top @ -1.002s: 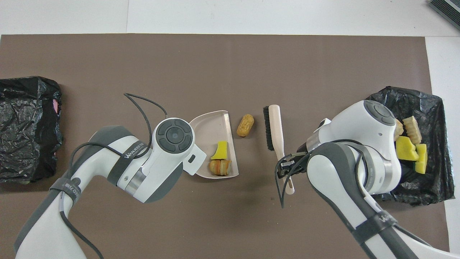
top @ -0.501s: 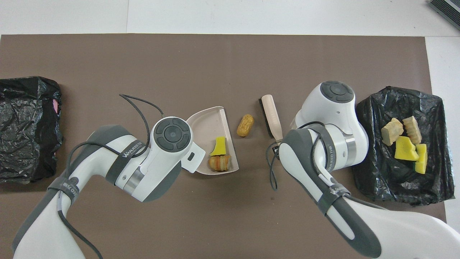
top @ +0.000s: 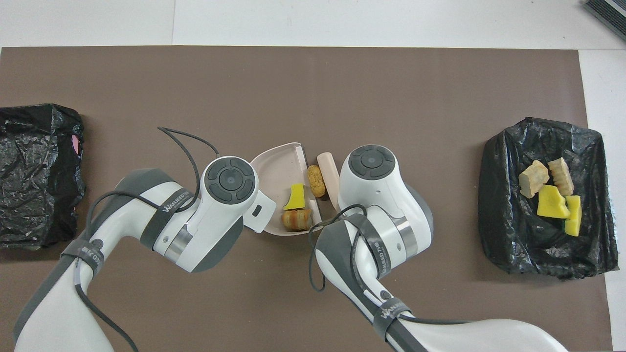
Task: Sweep and dump trash in bin
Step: 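Push the pieces into the dustpan with the brush in the right gripper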
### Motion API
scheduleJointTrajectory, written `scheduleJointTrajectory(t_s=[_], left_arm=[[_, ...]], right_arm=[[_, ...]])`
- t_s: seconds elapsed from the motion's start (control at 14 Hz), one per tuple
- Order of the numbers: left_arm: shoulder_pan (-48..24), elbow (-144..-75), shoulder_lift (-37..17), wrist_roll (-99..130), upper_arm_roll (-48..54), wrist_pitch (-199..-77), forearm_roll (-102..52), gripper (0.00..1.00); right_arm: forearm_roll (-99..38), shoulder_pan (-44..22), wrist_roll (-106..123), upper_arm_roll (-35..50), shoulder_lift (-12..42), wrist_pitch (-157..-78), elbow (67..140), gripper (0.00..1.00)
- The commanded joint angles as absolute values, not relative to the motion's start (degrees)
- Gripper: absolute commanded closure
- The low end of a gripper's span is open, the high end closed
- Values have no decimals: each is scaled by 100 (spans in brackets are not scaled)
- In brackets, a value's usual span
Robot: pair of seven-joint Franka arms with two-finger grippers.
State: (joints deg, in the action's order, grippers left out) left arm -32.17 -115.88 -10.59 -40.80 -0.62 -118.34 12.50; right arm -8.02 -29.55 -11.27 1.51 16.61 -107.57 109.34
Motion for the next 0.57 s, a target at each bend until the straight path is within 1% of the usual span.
scheduleJointTrajectory(t_s=[0.0, 0.36, 0.5], left_arm=[[-3164, -11707, -923, -3973, -35, -11804, 1301, 100], [-3164, -11707, -923, -3973, -35, -11821, 1301, 100], [-3164, -11707, -923, -3973, -35, -11830, 1301, 100]], right_arm=[[-624, -3128, -1432, 167, 1608, -10907, 11048, 100], [-844, -3620, -2011, 167, 1626, -11056, 10978, 100], [-844, -3639, -2030, 167, 1626, -11065, 10986, 100]])
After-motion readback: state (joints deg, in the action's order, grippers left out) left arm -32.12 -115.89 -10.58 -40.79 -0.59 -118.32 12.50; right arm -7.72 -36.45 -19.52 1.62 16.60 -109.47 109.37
